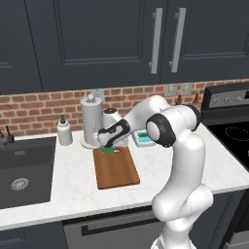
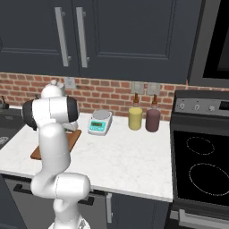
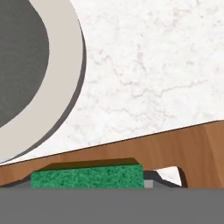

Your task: Pick up the sponge from the counter and clean the cutting board by briefly scrubbing or pressing down on the cutting board. Once finished, release the sponge.

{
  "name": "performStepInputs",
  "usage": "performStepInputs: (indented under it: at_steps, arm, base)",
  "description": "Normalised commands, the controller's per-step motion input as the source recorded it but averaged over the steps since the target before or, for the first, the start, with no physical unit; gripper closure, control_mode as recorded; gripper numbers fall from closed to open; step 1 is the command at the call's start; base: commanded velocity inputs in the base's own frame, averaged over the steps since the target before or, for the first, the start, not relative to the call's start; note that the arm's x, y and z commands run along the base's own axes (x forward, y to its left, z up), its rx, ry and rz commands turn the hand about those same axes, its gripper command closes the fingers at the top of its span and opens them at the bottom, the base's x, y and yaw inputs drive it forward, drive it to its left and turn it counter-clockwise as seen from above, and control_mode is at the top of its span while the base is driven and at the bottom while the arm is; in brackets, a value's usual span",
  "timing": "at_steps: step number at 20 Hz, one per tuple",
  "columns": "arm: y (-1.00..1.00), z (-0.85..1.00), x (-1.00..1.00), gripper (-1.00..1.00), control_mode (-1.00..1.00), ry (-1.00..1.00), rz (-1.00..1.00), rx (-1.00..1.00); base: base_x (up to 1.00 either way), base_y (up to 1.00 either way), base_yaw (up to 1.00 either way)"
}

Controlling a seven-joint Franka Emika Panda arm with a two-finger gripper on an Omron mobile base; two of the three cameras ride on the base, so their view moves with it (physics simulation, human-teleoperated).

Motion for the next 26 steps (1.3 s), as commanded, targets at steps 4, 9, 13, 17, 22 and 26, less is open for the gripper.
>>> performStepInputs:
  at_steps: [4,9,13,17,22,26]
  arm:
    - [-0.12,-0.41,-0.44,1.00,-1.00,0.02,0.00,0.00]
    - [-0.04,-0.58,-0.69,1.00,-1.00,-0.04,0.00,0.00]
    - [0.00,-0.73,-0.78,1.00,-1.00,-0.12,0.00,0.00]
    - [0.00,-0.77,-0.79,1.00,-1.00,-0.13,0.00,0.00]
    - [-0.02,-0.86,-0.80,1.00,-1.00,-0.08,0.00,0.00]
    - [-0.01,-0.76,-1.00,1.00,-1.00,-0.08,0.00,0.00]
  base:
    - [0.00,0.00,0.00]
    - [0.00,0.00,0.00]
    - [0.00,0.00,0.00]
    - [0.00,0.00,0.00]
    - [0.00,0.00,0.00]
    - [0.00,0.00,0.00]
